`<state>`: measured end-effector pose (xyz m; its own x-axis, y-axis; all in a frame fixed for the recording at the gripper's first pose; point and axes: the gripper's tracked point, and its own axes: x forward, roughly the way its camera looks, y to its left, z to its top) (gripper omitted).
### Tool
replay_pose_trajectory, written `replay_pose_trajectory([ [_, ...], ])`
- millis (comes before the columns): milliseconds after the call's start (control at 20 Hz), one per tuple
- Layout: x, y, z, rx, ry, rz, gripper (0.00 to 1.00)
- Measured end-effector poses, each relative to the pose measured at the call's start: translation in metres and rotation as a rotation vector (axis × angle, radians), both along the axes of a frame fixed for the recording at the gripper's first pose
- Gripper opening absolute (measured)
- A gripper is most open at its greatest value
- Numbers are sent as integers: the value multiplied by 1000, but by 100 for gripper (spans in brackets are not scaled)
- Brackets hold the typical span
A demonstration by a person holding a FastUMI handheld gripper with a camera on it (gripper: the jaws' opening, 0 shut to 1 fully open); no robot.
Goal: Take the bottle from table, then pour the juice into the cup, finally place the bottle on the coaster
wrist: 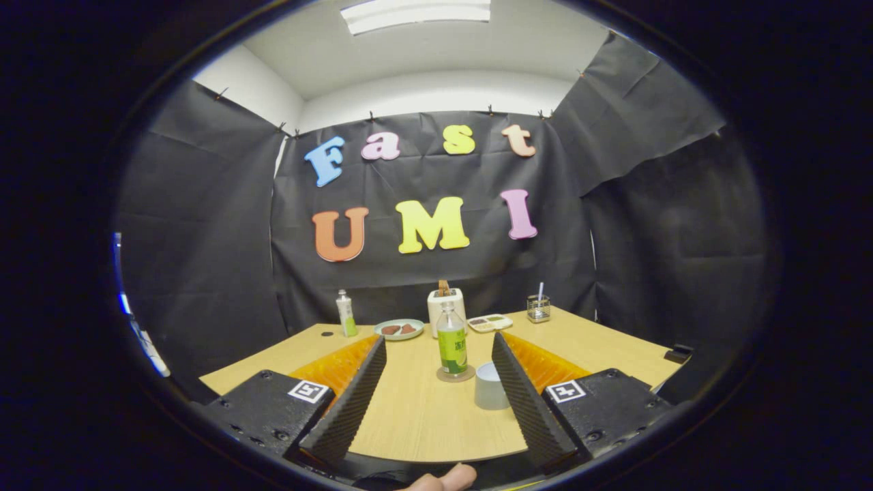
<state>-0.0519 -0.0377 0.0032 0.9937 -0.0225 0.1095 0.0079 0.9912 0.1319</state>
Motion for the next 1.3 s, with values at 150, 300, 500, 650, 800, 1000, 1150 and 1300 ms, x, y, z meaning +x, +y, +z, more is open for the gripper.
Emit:
replay_pose_trajectory([
  [150,-4,2,2,-13,-14,-12,100],
  [300,-6,12,11,-29,-47,12,100],
  [500,-8,25,16,-23,-70,43,100],
  [650,-7,31,18,-66,-75,40,100],
  [800,-4,37,14,-74,-50,34,100],
  [1000,-4,43,17,-83,-42,32,100],
  [1150,-2,43,14,-87,-27,24,100],
  [1300,-3,39,13,-71,-19,16,100],
])
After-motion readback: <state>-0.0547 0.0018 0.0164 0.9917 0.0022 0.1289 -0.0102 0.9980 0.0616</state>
